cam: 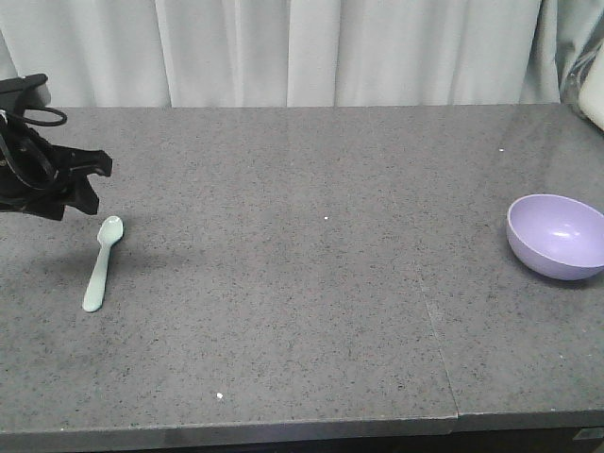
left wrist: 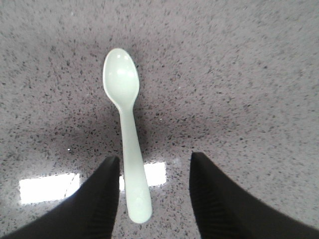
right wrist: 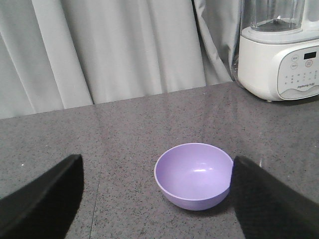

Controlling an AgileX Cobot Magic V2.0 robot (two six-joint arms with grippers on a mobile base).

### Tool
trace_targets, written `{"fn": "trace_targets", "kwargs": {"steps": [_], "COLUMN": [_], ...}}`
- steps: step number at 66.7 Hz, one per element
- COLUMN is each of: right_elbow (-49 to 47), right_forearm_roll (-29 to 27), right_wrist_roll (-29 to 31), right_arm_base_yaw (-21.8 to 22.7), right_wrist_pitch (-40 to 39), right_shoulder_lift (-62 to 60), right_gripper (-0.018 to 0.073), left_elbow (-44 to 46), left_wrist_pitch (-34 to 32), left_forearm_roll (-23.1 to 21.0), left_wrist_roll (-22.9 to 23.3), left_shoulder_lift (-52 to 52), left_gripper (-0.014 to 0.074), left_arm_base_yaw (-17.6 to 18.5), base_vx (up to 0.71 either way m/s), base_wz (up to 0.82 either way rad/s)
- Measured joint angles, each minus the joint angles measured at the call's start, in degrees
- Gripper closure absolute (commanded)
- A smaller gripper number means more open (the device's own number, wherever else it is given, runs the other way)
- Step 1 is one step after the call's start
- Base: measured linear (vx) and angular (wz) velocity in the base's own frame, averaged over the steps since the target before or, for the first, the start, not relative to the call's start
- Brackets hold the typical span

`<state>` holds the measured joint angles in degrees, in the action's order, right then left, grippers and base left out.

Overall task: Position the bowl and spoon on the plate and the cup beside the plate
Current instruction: 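Lower the left gripper toward the pale green spoon, then close the left gripper on the spoon handle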

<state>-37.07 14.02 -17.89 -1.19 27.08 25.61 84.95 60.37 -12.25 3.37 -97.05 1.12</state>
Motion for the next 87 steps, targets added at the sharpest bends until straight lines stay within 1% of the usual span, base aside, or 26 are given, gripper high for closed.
{"fn": "trace_targets", "kwargs": {"steps": [24,46,87], "right_elbow": [0.0,0.0,0.0], "right_forearm_roll": [0.0,0.0,0.0], "right_wrist_roll": [0.0,0.0,0.0], "right_arm_base_yaw": [0.0,0.0,0.0], "right_wrist_pitch": [0.0,0.0,0.0], "right_shoulder_lift": [0.0,0.0,0.0], "right_gripper": [-0.0029,-0.0029,-0.0029], "left_elbow": [0.0,0.02,1.08], "left_wrist_pitch": [0.33,-0.27,-0.37], "left_forearm_roll": [0.0,0.88,1.01], "left_wrist_roll": [-0.05,-0.05,-0.17], "left_shoulder_lift": [-7.4,-9.91,-14.56], "left_gripper": [0.0267,0.0267,0.0267], "left_arm_base_yaw": [0.0,0.0,0.0], "base_vx": [0.0,0.0,0.0], "base_wz": [0.0,0.0,0.0]}}
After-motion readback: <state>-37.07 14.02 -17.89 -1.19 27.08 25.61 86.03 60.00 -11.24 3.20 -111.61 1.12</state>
